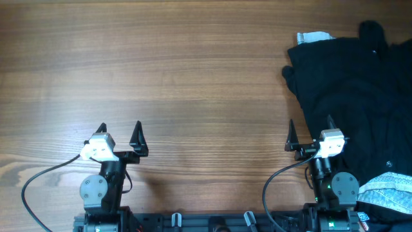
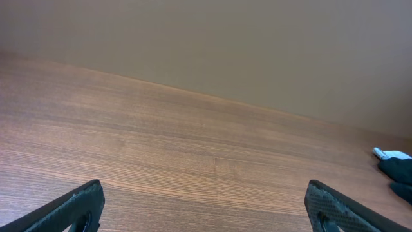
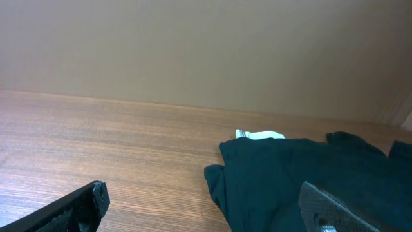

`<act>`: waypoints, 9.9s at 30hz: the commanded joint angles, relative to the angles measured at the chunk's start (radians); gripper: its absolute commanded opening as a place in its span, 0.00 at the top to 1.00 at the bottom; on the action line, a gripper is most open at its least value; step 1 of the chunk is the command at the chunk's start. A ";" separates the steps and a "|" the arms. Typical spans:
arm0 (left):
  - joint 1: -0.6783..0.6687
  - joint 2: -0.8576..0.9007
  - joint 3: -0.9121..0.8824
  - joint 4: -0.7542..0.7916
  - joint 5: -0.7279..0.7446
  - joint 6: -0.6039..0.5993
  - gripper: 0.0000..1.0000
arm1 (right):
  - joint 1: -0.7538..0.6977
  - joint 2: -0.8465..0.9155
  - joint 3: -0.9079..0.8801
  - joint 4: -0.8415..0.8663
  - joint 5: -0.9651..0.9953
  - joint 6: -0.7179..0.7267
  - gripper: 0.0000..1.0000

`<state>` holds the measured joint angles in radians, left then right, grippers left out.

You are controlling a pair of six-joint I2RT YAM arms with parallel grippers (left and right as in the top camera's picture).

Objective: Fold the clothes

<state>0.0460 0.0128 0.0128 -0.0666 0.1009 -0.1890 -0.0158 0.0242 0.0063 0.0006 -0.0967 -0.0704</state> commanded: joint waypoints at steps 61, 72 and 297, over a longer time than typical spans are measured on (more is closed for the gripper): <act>-0.006 0.459 0.383 -0.073 0.028 -0.058 0.00 | 0.003 0.305 0.326 -0.143 0.082 0.095 0.00; -0.005 1.052 0.926 -0.529 0.048 -0.055 0.00 | 0.002 1.112 0.949 -0.594 0.042 0.098 0.00; -0.008 1.754 2.283 -0.777 -0.214 -0.207 0.96 | 0.097 1.634 2.140 -0.624 0.309 0.141 0.96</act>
<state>-0.0151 1.8278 2.2631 -0.7055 0.0288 -0.3820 0.1314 1.7008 2.1151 -0.4950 -0.0540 0.1253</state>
